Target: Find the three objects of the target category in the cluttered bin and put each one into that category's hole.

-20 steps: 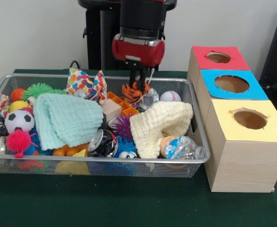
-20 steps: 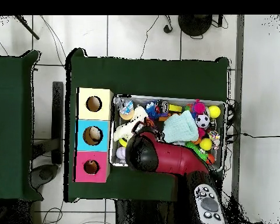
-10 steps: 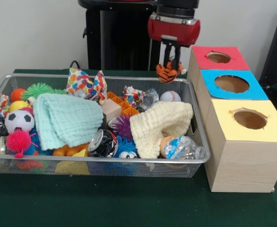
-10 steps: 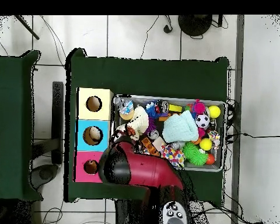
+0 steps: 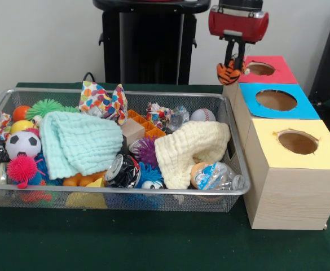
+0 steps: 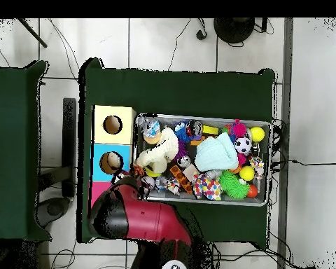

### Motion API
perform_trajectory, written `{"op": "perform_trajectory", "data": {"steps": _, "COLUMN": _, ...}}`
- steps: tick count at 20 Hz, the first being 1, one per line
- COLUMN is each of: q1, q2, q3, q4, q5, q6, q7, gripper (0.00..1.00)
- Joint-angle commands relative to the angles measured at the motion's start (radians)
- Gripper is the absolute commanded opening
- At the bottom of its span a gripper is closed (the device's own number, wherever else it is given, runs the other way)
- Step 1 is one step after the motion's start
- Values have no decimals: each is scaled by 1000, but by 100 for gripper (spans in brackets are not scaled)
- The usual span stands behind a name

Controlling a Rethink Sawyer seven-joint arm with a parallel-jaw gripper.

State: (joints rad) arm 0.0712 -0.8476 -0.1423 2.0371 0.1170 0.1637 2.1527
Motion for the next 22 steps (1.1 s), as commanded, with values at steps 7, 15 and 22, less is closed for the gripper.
{"op": "perform_trajectory", "data": {"steps": 7, "q1": 158, "q2": -18, "q3": -80, "q4": 145, "q5": 170, "q6": 45, "q7": 323, "gripper": 0}}
{"op": "perform_trajectory", "data": {"steps": 15, "q1": 225, "q2": 12, "q3": -48, "q4": 215, "q5": 239, "q6": -55, "q7": 363, "gripper": 0}}
{"op": "perform_trajectory", "data": {"steps": 22, "q1": 274, "q2": 16, "q3": -36, "q4": 239, "q5": 278, "q6": -78, "q7": 387, "gripper": 0}}
